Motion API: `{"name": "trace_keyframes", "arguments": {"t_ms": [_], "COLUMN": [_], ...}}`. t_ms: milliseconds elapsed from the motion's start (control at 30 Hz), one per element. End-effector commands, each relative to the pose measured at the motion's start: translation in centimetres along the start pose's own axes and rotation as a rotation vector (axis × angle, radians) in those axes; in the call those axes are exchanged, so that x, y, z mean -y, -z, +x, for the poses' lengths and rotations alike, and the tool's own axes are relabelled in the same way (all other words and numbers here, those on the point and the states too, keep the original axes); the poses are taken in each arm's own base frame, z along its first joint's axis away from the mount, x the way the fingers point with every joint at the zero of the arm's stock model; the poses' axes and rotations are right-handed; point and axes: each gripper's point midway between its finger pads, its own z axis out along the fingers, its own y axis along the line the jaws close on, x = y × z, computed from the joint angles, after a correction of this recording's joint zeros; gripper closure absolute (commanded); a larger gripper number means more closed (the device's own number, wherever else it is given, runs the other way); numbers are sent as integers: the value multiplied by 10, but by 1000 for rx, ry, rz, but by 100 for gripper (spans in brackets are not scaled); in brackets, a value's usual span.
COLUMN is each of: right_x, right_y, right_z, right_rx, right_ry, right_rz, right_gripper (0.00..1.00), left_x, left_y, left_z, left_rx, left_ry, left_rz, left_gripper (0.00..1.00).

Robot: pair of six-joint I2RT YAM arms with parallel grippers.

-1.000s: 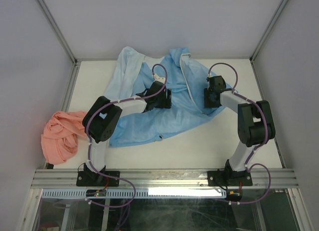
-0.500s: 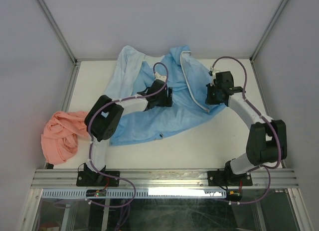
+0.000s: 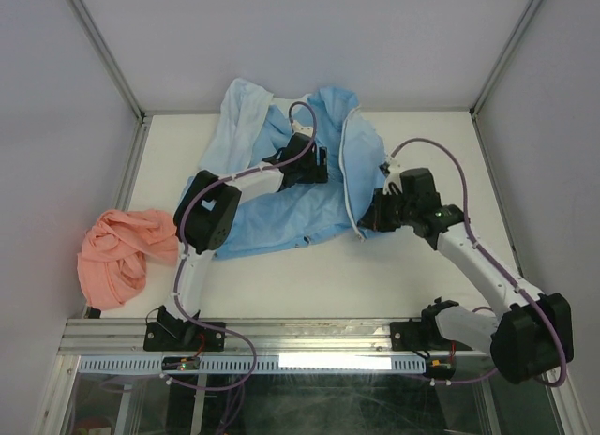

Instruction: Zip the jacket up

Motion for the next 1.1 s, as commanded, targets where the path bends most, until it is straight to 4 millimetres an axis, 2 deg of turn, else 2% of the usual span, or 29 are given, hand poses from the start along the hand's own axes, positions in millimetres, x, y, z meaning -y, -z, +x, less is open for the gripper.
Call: {"name": "trace_keyframes", "arguments": {"t_ms": [0, 167, 233, 367, 500, 567, 700, 933, 1067], "right_x": [-7, 26, 30, 9, -9, -16, -28, -36, -37], "right_y": [-22, -48, -54, -53, -42, -38, -34, -31, -29], "right_z": [32, 57, 62, 61, 51, 48, 49, 52, 51], "right_rx": [-28, -16, -8, 19, 72, 83, 90, 115, 135], "right_ry": [-132, -200, -216, -212, -190, -183, -180, -193, -197], "right_rz": [-97, 1, 3, -118, -184, -208, -263, -301, -308], "right_gripper": [100, 100, 100, 100, 100, 100, 100, 100, 100], "left_x": [7, 21, 26, 49, 75, 89, 108, 123, 124], "left_y": [46, 104, 122, 156, 179, 183, 183, 175, 165], "left_z": [-7, 4, 21, 49, 83, 94, 95, 100, 115], "left_rx": [-8, -8, -33, -58, -109, -121, -124, -156, -198], "left_ry": [39, 89, 101, 128, 225, 259, 324, 408, 428], "left_rz": [65, 177, 211, 302, 441, 499, 617, 689, 694], "left_gripper": [27, 26, 26, 25, 26, 28, 31, 35, 51]}}
